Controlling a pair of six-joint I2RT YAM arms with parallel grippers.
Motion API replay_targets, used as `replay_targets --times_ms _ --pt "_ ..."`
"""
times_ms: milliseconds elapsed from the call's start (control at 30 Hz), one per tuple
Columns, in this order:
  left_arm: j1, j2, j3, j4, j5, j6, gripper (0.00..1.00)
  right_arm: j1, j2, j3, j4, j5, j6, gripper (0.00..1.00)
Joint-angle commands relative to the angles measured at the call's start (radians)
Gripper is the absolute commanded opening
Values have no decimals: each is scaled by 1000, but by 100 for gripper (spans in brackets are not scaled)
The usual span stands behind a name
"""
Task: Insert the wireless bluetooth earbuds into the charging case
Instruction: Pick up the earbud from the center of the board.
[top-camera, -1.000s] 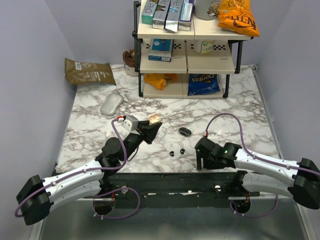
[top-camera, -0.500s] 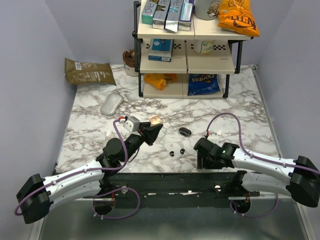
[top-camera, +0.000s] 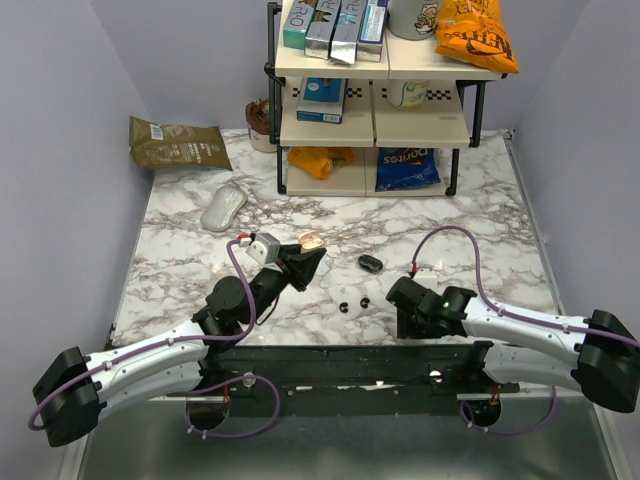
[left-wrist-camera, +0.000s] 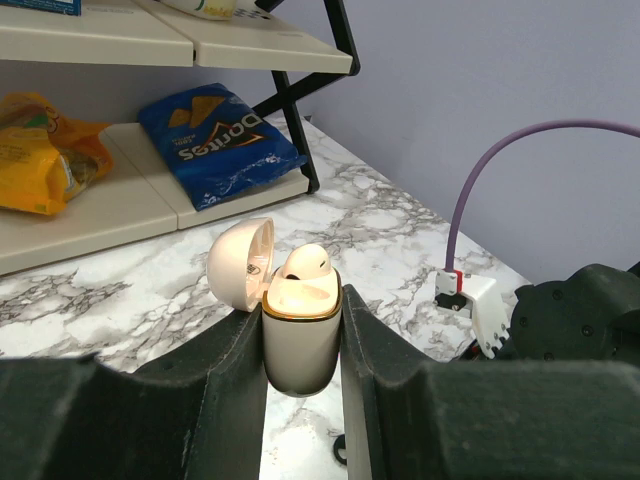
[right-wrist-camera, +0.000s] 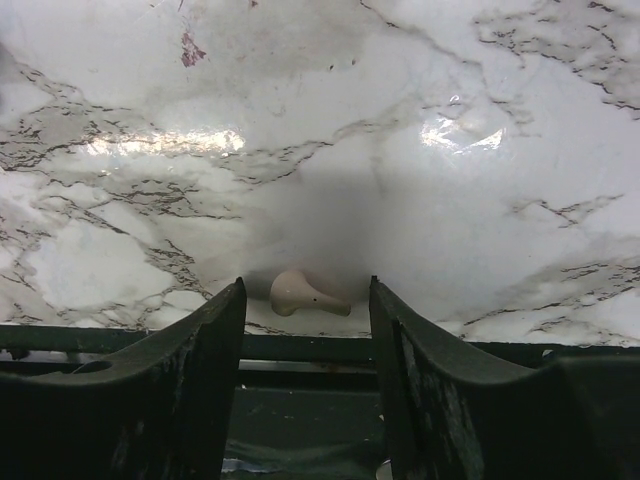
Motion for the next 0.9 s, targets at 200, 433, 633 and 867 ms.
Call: replay_targets --times_ms 200,433,633,867 --pt "-8 -5 13 1 -11 5 0 24 19 -32 50 -25 52 54" --pt "-11 -13 5 -2 -14 -4 0 27 16 -33 65 -30 61 47" --pt "-12 -28 -3 -10 -25 -1 0 28 24 -38 104 -31 86 42" --pt "-12 -34 -4 -14 -27 -4 0 28 38 -32 151 -10 121 32"
